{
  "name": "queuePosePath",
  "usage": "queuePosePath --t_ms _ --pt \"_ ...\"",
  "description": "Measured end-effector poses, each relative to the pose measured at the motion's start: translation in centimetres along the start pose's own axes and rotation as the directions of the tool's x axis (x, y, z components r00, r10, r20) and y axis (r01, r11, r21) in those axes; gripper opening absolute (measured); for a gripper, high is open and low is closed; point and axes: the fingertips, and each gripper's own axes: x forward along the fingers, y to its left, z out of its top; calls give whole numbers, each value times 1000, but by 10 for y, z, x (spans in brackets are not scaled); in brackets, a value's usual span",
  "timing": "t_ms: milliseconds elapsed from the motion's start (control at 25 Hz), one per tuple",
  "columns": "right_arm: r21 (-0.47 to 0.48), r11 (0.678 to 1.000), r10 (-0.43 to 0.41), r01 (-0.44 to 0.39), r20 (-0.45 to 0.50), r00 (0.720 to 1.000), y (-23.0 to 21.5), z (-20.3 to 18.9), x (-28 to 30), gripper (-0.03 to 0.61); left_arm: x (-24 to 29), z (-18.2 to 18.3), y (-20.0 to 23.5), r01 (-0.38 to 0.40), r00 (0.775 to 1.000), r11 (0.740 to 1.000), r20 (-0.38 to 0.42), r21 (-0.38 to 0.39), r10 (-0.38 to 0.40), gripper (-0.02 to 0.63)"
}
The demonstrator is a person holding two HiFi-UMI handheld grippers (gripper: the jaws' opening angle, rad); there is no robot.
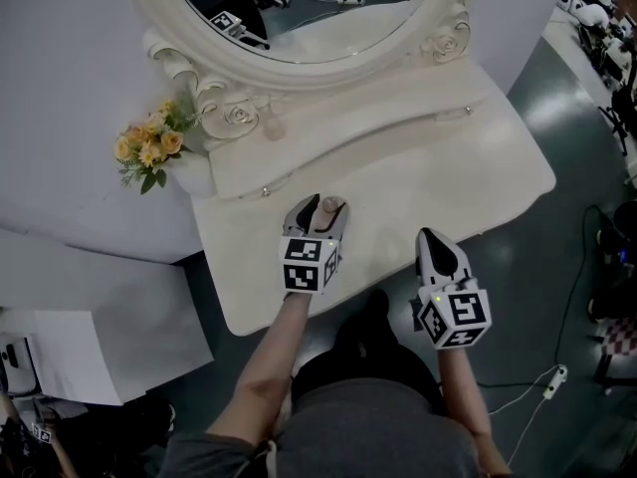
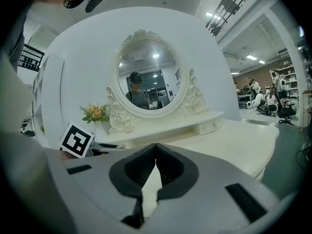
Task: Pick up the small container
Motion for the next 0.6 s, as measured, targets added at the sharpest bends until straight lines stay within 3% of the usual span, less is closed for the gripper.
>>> queuePosePath --t_ms 600 --pt "12 1000 11 -11 -23 1000 -11 -3 12 3 24 -3 -2 -5 999 1000 -43 26 6 195"
